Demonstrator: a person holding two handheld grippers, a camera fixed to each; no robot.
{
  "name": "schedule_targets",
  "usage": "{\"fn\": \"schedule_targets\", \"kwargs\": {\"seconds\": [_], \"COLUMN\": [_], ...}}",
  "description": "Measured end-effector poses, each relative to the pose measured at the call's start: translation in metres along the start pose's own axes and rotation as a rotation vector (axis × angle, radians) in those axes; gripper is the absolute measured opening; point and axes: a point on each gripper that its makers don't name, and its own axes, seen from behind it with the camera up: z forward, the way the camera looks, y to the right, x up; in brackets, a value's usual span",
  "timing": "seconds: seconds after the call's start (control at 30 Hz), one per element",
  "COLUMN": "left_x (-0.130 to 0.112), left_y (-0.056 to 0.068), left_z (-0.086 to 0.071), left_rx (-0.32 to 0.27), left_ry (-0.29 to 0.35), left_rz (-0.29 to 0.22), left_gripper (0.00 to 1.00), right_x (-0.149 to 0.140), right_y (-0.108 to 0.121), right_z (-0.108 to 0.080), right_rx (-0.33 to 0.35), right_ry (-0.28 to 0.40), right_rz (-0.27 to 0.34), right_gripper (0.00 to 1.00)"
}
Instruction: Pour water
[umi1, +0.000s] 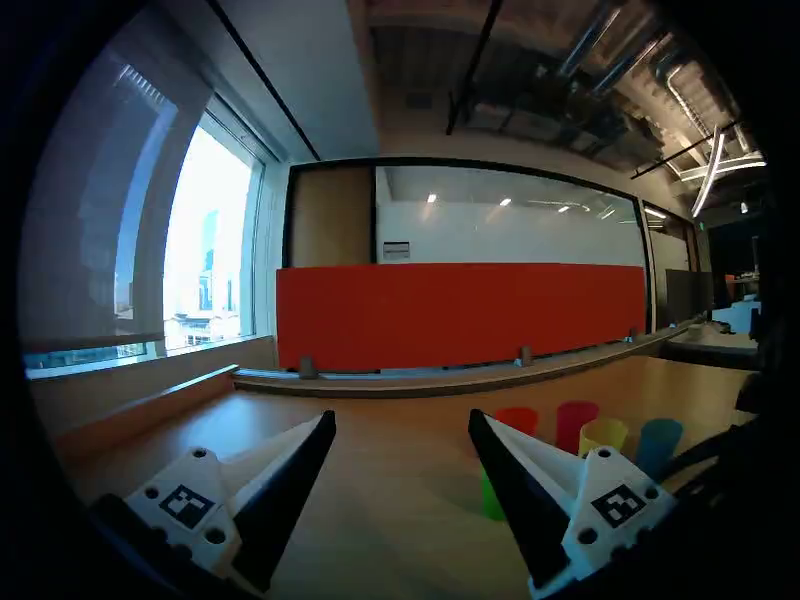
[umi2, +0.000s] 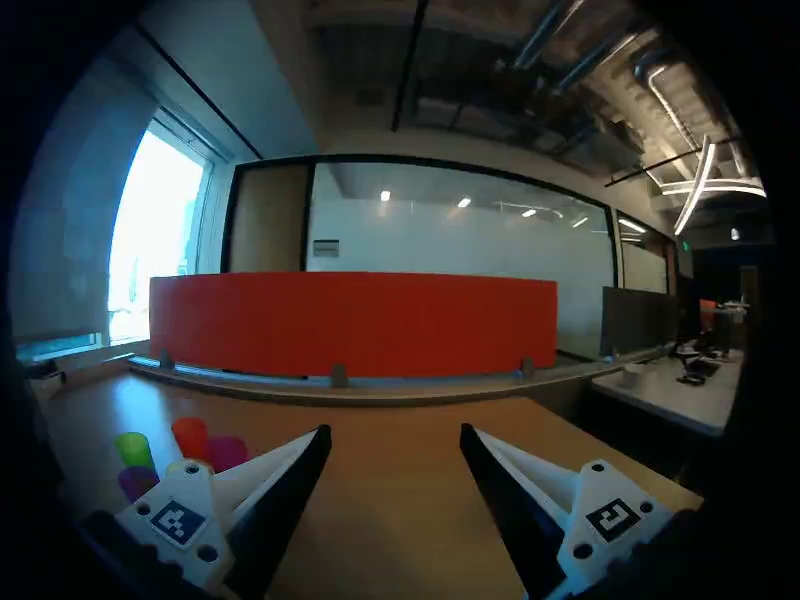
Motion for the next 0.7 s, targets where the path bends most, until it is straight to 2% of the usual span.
{"fn": "schedule_targets", "kwargs": {"seconds": [0.3,0.7], "left_x": [-0.024,-0.044], "left_y": [-0.012,-0.02], "left_z": [0.0,0.003], "left_rx": [0.029,0.033], "left_ry": [-0.01,-0.024], "left_rz": [-0.001,-0.018], "left_gripper": [0.99,0.99], "right_x": [-0.001,0.0], "right_y": [0.0,-0.011], "right_z": [0.0,0.005], "right_rx": [-0.017,-0.001], "right_ry": [-0.014,-0.021], "right_rz": [-0.017,-0.01], "right_gripper": [1.0,1.0]}}
